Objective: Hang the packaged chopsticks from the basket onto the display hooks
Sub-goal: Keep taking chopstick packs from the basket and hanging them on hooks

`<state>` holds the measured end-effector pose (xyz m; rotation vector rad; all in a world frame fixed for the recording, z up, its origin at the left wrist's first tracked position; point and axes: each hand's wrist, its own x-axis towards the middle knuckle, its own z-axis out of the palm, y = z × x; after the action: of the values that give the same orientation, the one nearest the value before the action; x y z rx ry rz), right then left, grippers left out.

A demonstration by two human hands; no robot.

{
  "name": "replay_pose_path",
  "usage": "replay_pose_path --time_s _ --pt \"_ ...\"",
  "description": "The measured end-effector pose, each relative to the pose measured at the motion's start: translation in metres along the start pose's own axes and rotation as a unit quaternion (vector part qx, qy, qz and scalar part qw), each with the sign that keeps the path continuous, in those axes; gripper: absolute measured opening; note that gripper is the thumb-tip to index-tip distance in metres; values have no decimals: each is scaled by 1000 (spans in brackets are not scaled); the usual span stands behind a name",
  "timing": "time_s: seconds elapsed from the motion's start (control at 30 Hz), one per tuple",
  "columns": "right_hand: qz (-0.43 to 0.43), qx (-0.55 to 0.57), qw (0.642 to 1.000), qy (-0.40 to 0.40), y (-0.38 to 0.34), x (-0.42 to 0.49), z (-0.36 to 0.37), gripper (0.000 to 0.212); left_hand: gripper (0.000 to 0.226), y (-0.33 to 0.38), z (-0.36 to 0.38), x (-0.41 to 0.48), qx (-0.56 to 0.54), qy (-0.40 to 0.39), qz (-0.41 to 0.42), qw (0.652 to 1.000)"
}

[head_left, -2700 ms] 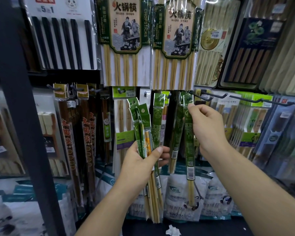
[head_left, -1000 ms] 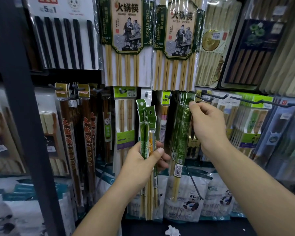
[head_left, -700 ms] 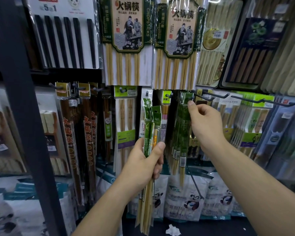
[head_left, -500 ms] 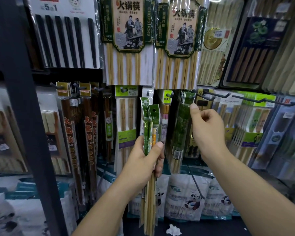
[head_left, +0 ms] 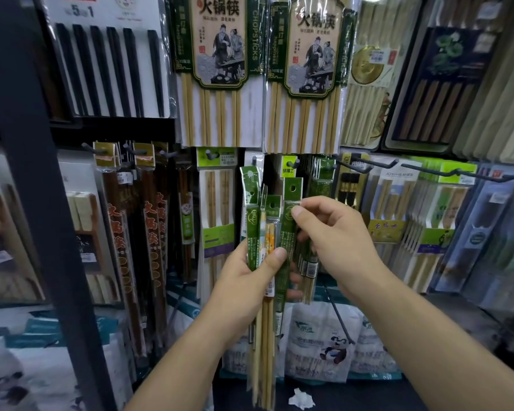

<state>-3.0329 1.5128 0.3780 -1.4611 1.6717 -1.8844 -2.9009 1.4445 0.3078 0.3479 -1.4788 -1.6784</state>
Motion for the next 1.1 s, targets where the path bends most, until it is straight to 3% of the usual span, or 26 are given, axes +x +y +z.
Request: replay_pose_path --time_s 0.07,0.17,0.27,0.5,1.1 --pt "4 16 999 28 0 1 -2 19 43 0 0 1 40 24 -5 999" --pt "19 32 996 85 -2 8 -8 27 40 -2 -2 2 29 40 -8 999" --pt "15 31 992 121 -2 15 -13 31 60 2 0 0 15 49 -26 998" --pt "18 10 988 155 -4 24 -18 35 77 2 2 0 19 53 -25 998" --pt "25 1 983 184 -4 36 -19 49 74 0 2 0 8 66 -34 997"
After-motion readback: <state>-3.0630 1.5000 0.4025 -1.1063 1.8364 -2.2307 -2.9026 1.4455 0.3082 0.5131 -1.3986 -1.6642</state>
